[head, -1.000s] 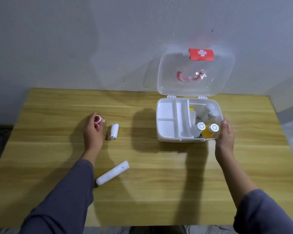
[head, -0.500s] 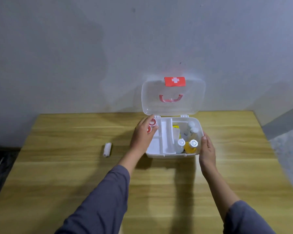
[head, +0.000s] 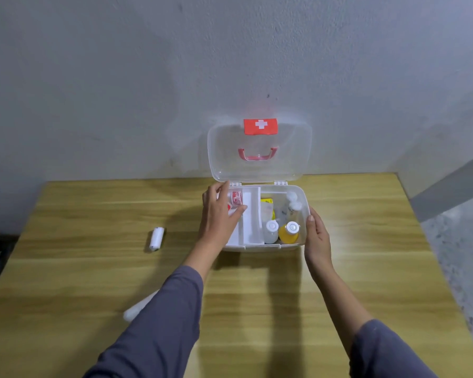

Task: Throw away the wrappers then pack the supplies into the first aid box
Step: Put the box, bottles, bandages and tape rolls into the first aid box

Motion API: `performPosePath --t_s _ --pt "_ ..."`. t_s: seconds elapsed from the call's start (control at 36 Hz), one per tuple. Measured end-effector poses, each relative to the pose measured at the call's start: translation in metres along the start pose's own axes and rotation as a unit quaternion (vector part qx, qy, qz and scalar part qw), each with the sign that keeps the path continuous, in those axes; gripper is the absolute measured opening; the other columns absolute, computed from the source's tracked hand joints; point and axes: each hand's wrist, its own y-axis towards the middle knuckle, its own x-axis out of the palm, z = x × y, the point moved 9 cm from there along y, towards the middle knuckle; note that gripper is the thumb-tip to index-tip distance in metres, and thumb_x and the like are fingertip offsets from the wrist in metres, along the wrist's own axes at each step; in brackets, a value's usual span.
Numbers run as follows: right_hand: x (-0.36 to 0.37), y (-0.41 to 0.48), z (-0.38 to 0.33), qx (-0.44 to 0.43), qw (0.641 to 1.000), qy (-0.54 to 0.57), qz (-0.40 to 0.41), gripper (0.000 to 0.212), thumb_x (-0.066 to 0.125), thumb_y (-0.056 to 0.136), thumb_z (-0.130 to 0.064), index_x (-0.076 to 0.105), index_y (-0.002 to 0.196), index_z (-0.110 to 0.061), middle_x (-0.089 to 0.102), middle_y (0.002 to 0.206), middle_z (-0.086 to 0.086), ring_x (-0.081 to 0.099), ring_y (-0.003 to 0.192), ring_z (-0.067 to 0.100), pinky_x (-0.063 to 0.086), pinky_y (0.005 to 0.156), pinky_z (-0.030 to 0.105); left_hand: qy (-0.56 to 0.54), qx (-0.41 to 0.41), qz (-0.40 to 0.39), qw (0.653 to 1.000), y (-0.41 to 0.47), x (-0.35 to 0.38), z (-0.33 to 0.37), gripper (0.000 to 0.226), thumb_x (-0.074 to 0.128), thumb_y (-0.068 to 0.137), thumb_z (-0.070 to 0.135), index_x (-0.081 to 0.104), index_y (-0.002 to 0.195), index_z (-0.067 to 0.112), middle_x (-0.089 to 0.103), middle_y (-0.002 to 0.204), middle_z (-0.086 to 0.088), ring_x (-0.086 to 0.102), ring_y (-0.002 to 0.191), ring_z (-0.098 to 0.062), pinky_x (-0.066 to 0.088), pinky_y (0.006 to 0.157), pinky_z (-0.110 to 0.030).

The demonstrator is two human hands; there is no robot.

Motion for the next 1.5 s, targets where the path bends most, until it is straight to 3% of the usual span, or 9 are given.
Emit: performPosePath --t_s 0.14,0.31,0.42,0.56,0.72,1.03,1.19,1.36,1.5 --pt "0.0 0.001 -0.003 -0.002 1.0 -0.003 -0.013 0.035 0.031 0.101 -0.024 0.05 0.13 -0.021 0.056 0.131 -0.002 0.051 0.121 0.014 0.04 0.105 0.036 0.031 0.01 0.026 0.999 -0.016 -0.015 -0.006 0.039 0.07 0.083 0.019 0.06 0.117 0.003 0.052 0.106 -0.014 0.045 0.102 -0.028 0.038 0.086 -0.028" --pt "-0.001 0.0 -0.002 -0.003 1.0 -0.005 -0.017 0.035 0.032 0.1 -0.023 0.05 0.13 -0.02 0.055 0.132 -0.001 0.051 0.121 0.015 0.039 0.104 0.033 0.033 0.008 0.015 0.999 -0.017 -0.018 -0.007 0.031 0.064 0.087 0.012 0.062 0.117 0.002 0.057 0.107 -0.013 0.048 0.105 -0.028 0.04 0.087 -0.032" --pt "-0.001 0.001 -0.002 -0.001 1.0 -0.007 -0.015 0.035 0.032 0.1 -0.023 0.049 0.13 -0.019 0.055 0.133 -0.001 0.05 0.122 0.014 0.039 0.103 0.031 0.022 -0.004 0.036 0.999 -0.016 -0.022 -0.007 0.028 0.065 0.084 0.007 0.064 0.112 0.002 0.061 0.107 -0.012 0.05 0.103 -0.028 0.037 0.084 -0.025" --pt "-0.001 0.0 -0.004 -0.001 1.0 -0.005 -0.023 0.035 0.031 0.1 -0.022 0.05 0.13 -0.019 0.056 0.131 -0.002 0.051 0.119 0.013 0.04 0.097 0.026 0.055 0.009 0.074 0.996 -0.022 -0.027 -0.006 0.018 0.071 0.078 0.013 0.067 0.092 0.002 0.062 0.094 -0.01 0.052 0.088 -0.031 0.048 0.076 -0.039" --pt "-0.001 0.0 -0.005 -0.001 1.0 -0.005 -0.025 0.035 0.032 0.1 -0.022 0.051 0.129 -0.021 0.057 0.13 -0.002 0.053 0.118 0.014 0.041 0.1 0.031 0.044 -0.005 0.094 0.995 -0.022 -0.034 -0.01 0.018 0.072 0.08 0.017 0.063 0.082 0.001 0.056 0.091 -0.01 0.045 0.088 -0.021 0.04 0.073 -0.029" --pt "-0.001 0.0 -0.003 0.007 1.0 -0.014 -0.02 0.035 0.031 0.1 -0.023 0.049 0.13 -0.02 0.056 0.132 -0.001 0.051 0.121 0.015 0.04 0.104 0.034 0.044 -0.003 0.078 0.996 -0.027 -0.03 -0.012 0.019 0.071 0.081 0.014 0.069 0.086 -0.003 0.057 0.096 -0.013 0.051 0.094 -0.027 0.046 0.075 -0.033" --pt "-0.001 -0.001 -0.006 0.009 1.0 -0.003 -0.023 0.035 0.032 0.1 -0.022 0.05 0.13 -0.019 0.056 0.13 0.0 0.052 0.119 0.015 0.041 0.099 0.029 0.02 0.007 0.092 0.995 -0.02 -0.034 -0.001 0.027 0.072 0.079 0.016 0.066 0.102 0.001 0.058 0.104 -0.012 0.05 0.1 -0.027 0.042 0.082 -0.028" --pt "-0.002 0.001 -0.003 0.016 1.0 -0.006 -0.026 0.035 0.033 0.1 -0.023 0.049 0.13 -0.02 0.056 0.131 0.0 0.052 0.12 0.015 0.041 0.101 0.031 0.037 0.033 -0.029 0.998 0.007 -0.005 0.017 0.04 0.067 0.085 0.02 0.06 0.122 0.009 0.058 0.116 -0.008 0.046 0.109 -0.026 0.041 0.091 -0.032" --pt "-0.002 0.002 -0.003 0.017 0.999 -0.006 -0.031 0.035 0.033 0.1 -0.022 0.049 0.13 -0.019 0.055 0.132 0.0 0.051 0.121 0.015 0.041 0.1 0.03 0.035 0.026 -0.037 0.998 0.01 -0.001 0.012 0.038 0.067 0.086 0.022 0.061 0.12 0.006 0.057 0.114 -0.008 0.048 0.11 -0.023 0.041 0.087 -0.03"
